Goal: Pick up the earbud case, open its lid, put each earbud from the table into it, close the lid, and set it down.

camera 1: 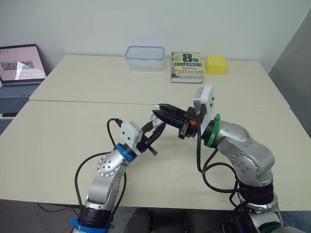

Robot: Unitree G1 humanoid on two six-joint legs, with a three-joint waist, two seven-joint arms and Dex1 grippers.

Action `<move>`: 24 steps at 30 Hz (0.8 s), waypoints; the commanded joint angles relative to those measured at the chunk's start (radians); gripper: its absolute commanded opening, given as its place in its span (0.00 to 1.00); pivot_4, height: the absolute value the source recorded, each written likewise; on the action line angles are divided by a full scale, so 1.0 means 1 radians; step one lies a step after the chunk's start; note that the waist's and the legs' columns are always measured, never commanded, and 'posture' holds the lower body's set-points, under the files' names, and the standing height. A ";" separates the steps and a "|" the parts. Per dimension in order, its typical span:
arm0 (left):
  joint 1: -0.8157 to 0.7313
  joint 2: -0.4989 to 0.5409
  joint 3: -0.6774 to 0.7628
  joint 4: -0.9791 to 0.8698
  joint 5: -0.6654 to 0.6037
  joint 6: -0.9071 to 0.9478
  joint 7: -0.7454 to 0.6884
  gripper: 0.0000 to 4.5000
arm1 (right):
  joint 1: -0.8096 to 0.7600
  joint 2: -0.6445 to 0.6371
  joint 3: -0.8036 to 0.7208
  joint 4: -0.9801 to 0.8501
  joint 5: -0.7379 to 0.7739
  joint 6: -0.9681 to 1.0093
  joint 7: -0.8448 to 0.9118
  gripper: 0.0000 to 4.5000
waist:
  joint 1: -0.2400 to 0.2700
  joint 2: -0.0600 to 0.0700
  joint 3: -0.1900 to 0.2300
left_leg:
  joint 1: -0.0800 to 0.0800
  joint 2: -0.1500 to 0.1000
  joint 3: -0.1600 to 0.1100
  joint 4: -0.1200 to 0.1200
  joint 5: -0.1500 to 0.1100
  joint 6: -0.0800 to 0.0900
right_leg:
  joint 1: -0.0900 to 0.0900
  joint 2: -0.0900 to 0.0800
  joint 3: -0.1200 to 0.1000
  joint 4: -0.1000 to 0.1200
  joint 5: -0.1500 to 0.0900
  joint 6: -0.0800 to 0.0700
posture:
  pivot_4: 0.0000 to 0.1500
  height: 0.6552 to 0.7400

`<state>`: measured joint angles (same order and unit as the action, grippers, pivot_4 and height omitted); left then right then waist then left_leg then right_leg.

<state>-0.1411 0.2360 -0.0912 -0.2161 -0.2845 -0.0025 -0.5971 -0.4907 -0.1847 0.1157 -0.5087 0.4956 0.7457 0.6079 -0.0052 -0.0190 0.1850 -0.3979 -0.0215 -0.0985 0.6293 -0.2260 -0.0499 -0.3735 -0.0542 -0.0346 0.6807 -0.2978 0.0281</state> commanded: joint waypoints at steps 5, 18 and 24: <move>-0.013 -0.007 0.002 -0.036 -0.006 -0.007 0.014 0.17 | 0.026 0.007 0.062 0.031 -0.033 -0.105 -0.017 0.09 | -0.001 0.000 0.000 | 0.000 0.000 0.000 0.000 0.000 0.000 | 0.000 0.000 0.000 0.000 0.000 0.000 | 1.00 1.00; 0.002 -0.007 -0.005 -0.057 -0.010 -0.002 0.023 0.17 | 0.076 0.023 0.104 0.079 -0.077 -0.200 -0.052 0.09 | -0.001 0.000 0.000 | 0.000 0.000 0.000 0.000 0.000 0.000 | 0.000 0.000 0.000 0.000 0.000 0.000 | 1.00 1.00; 0.005 -0.008 -0.005 -0.064 -0.011 0.001 0.024 0.17 | 0.096 0.035 0.116 0.098 -0.099 -0.234 -0.066 0.09 | -0.001 0.000 0.000 | 0.000 0.000 0.000 0.000 0.000 0.000 | 0.000 0.000 0.000 0.000 0.000 0.000 | 1.00 1.00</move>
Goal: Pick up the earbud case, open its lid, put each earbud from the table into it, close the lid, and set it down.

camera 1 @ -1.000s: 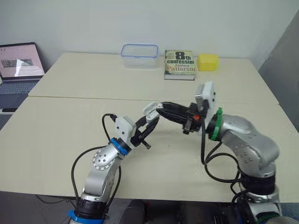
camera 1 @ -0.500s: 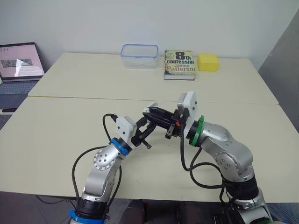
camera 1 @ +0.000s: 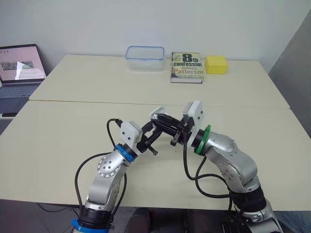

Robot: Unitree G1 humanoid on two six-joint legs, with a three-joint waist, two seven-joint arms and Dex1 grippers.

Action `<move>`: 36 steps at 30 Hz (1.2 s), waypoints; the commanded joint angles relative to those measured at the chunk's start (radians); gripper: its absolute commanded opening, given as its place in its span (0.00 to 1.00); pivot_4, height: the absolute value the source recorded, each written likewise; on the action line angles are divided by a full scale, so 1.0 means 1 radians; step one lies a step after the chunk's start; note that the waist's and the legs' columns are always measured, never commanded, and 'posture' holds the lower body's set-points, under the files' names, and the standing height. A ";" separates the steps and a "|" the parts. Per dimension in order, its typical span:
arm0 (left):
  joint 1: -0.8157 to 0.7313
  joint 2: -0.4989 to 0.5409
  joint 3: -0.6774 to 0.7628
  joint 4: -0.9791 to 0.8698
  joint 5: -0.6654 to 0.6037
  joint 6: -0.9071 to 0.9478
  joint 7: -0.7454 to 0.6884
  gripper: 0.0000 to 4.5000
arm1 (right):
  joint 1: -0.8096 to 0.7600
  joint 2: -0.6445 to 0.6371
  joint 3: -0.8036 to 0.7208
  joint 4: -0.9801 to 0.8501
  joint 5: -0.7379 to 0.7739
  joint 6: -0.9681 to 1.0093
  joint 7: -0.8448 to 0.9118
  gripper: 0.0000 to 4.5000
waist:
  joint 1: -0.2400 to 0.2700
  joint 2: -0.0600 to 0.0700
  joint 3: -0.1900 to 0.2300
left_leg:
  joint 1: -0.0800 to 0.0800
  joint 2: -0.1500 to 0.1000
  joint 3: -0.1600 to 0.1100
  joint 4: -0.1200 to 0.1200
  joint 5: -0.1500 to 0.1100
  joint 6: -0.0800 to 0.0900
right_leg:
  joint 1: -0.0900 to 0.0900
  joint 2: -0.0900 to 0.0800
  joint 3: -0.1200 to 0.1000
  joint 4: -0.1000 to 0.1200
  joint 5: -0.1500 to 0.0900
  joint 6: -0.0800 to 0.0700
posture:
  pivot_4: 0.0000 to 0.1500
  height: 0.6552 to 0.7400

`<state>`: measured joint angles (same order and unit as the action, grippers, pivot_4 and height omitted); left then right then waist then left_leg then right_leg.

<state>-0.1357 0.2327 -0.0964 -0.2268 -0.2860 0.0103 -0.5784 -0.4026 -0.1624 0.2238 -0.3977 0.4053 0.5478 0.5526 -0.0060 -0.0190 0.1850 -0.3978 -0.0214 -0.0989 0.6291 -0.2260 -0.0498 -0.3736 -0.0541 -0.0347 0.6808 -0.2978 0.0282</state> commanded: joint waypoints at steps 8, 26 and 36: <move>0.003 -0.008 -0.002 -0.064 -0.008 -0.005 0.011 0.17 | 0.054 0.035 0.042 -0.025 -0.011 -0.043 -0.030 0.09 | 0.000 0.000 0.000 | 0.000 0.000 0.000 0.000 0.000 0.000 | 0.000 0.000 0.000 0.000 0.000 0.000 | 1.00 1.00; -0.001 -0.012 -0.012 -0.075 -0.004 -0.002 0.021 0.17 | 0.068 0.039 0.064 -0.008 -0.035 -0.010 -0.068 0.31 | 0.000 0.000 0.000 | 0.000 0.000 -0.001 0.000 0.000 0.000 | 0.000 0.000 0.000 0.000 0.000 0.000 | 1.00 1.00; 0.004 -0.011 -0.010 -0.079 -0.003 0.000 0.022 0.17 | 0.046 0.000 0.039 -0.042 -0.045 -0.039 -0.060 0.94 | 0.000 0.000 0.000 | 0.000 0.000 -0.001 0.000 0.000 0.000 | 0.000 0.000 0.000 0.000 0.000 0.000 | 1.00 1.00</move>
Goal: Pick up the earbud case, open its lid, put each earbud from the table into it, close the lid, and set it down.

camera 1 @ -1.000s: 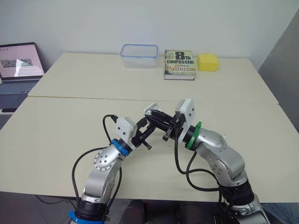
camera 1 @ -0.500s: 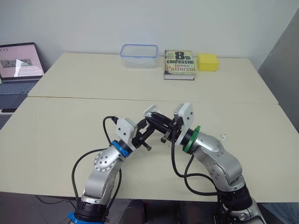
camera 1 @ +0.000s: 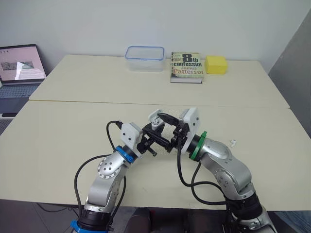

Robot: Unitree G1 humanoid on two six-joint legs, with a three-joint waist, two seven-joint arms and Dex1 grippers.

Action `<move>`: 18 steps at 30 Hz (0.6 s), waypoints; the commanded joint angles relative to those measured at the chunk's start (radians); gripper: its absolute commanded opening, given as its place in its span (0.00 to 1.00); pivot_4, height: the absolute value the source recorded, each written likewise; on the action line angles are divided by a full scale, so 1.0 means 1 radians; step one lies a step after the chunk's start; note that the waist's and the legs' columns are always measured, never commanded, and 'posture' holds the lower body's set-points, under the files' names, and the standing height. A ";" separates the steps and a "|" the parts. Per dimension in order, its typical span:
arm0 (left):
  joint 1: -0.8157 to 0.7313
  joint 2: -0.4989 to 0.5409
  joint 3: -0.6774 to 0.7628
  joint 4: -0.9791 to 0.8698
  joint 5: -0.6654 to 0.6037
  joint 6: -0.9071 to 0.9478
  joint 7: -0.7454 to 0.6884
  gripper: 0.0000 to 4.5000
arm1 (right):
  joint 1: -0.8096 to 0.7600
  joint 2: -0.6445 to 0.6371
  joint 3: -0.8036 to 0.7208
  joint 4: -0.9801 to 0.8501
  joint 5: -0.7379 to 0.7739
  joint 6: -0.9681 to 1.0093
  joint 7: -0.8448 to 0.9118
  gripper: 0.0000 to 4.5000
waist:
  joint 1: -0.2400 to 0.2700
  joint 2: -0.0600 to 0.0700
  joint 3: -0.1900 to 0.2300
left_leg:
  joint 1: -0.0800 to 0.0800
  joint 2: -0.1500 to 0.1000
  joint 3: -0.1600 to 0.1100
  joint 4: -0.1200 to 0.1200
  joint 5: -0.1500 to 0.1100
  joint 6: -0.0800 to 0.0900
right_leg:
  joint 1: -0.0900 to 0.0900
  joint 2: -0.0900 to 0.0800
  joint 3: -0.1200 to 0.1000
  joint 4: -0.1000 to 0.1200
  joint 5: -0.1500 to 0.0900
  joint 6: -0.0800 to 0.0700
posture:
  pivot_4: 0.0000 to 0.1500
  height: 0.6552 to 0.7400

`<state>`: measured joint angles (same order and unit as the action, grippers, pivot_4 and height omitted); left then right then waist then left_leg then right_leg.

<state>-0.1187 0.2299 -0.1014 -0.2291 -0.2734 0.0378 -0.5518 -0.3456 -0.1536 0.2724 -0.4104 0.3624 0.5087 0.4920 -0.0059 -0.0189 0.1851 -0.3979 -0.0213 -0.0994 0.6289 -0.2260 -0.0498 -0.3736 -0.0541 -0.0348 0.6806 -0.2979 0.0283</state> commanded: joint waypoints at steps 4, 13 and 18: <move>-0.010 -0.008 -0.003 -0.075 -0.015 -0.028 -0.006 0.17 | -0.013 -0.036 -0.034 -0.069 0.020 0.013 0.009 0.94 | 0.000 0.000 0.000 | 0.000 0.000 0.000 0.000 0.000 0.000 | 0.000 0.000 0.000 0.000 0.000 0.000 | 1.00 1.00; -0.005 -0.002 0.007 -0.063 -0.014 -0.031 -0.012 0.17 | 0.001 -0.349 -0.344 -0.206 0.264 0.181 0.144 0.94 | 0.004 0.000 0.000 | -0.001 0.000 0.000 0.000 0.000 0.000 | 0.000 -0.001 0.000 -0.001 0.000 0.000 | 1.00 1.00; -0.009 -0.005 0.004 -0.051 -0.012 -0.035 -0.015 0.17 | 0.087 -0.449 -0.455 -0.120 0.113 0.120 0.035 1.00 | 0.006 0.000 0.000 | -0.001 -0.001 0.001 0.000 0.000 0.000 | 0.001 0.000 -0.001 -0.001 0.000 0.000 | 1.00 1.00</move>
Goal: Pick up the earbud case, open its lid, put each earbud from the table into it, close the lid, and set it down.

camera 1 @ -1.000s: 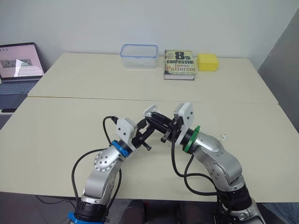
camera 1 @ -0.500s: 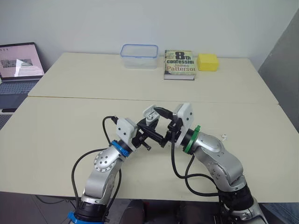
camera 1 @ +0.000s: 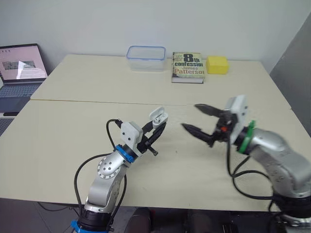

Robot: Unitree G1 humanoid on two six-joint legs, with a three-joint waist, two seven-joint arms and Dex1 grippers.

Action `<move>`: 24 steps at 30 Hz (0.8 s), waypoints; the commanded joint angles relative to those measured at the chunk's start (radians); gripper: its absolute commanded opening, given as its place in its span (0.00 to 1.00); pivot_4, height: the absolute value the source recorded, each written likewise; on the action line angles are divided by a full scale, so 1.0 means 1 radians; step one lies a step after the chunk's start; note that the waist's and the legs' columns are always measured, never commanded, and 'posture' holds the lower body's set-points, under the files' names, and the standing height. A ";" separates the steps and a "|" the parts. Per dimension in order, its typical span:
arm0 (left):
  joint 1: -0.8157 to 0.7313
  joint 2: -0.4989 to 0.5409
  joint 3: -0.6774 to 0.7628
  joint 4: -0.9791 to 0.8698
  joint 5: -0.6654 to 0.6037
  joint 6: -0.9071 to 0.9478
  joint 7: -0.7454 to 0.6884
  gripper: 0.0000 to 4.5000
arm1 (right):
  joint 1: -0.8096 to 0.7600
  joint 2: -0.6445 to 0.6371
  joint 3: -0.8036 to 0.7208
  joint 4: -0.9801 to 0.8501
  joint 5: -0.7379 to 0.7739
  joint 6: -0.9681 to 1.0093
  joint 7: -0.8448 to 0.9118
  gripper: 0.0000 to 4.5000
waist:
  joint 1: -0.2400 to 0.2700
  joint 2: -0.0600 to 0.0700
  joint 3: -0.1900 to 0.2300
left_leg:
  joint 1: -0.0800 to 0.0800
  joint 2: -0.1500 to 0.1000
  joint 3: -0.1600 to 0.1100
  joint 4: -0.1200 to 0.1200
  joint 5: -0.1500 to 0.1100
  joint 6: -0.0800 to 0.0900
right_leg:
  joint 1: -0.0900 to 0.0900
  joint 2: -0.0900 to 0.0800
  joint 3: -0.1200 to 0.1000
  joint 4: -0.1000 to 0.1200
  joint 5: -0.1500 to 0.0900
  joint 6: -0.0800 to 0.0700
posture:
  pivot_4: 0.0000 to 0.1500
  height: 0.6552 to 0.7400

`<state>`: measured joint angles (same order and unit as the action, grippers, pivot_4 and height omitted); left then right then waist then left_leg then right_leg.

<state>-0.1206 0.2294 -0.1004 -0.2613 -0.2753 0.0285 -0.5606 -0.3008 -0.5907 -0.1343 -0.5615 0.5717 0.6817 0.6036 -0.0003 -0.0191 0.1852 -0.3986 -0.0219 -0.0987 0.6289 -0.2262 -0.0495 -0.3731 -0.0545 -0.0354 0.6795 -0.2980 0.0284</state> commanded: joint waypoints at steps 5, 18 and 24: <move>-0.015 -0.005 -0.002 -0.007 -0.009 -0.026 -0.010 0.17 | 0.112 0.022 -0.021 0.077 -0.330 -0.016 -0.333 1.00 | -0.002 0.000 0.000 | 0.000 0.000 0.002 0.000 0.000 0.000 | -0.001 0.000 0.001 0.000 0.000 0.000 | 1.00 1.00; -0.019 0.005 0.002 0.003 -0.007 -0.022 -0.023 0.17 | 0.273 0.338 0.027 0.043 -0.510 0.078 -0.638 1.00 | -0.002 0.001 0.000 | 0.000 0.000 0.001 0.000 0.000 0.000 | -0.001 0.000 0.002 0.000 0.000 0.000 | 1.00 1.00; -0.020 0.008 -0.001 0.005 -0.008 -0.019 -0.028 0.17 | 0.280 0.461 -0.003 0.112 -0.488 0.055 -0.676 1.00 | -0.004 0.001 0.000 | 0.001 0.000 0.001 -0.001 0.000 0.000 | -0.001 0.000 0.002 0.001 0.000 0.000 | 1.00 1.00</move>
<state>-0.1308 0.2356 -0.1021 -0.2357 -0.2749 0.0194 -0.5813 -0.0090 -0.1444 -0.1156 -0.4575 0.0736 0.7572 -0.0569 -0.0043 -0.0180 0.1848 -0.3978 -0.0215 -0.0976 0.6283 -0.2261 -0.0496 -0.3737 -0.0541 -0.0338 0.6800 -0.2983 0.0287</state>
